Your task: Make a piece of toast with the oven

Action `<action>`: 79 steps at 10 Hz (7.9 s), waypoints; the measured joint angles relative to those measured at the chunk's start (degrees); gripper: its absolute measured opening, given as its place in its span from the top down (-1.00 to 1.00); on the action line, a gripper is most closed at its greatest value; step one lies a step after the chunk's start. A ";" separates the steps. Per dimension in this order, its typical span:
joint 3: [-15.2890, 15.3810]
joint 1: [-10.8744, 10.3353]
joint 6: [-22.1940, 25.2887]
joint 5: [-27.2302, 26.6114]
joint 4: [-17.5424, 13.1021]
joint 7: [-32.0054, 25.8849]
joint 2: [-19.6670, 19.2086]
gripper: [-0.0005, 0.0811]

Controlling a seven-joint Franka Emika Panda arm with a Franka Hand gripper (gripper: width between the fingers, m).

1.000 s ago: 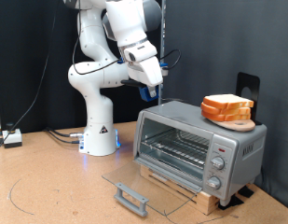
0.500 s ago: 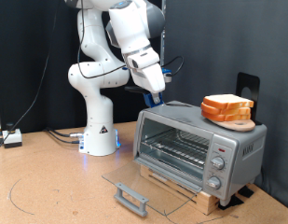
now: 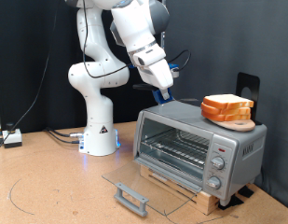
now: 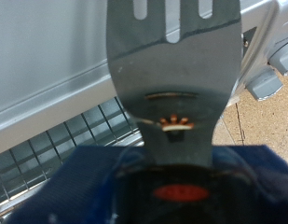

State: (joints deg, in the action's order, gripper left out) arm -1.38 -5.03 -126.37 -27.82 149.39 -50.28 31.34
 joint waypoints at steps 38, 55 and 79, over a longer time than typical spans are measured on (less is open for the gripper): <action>9.33 0.16 -2.73 5.46 -3.91 10.97 -7.35 0.03; 10.41 0.59 -8.96 9.80 -4.00 8.60 -6.94 0.03; 14.18 1.02 -5.81 12.41 -6.39 10.91 -7.51 0.03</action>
State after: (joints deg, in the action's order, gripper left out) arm 12.80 -4.01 -132.18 -15.41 143.00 -39.38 23.82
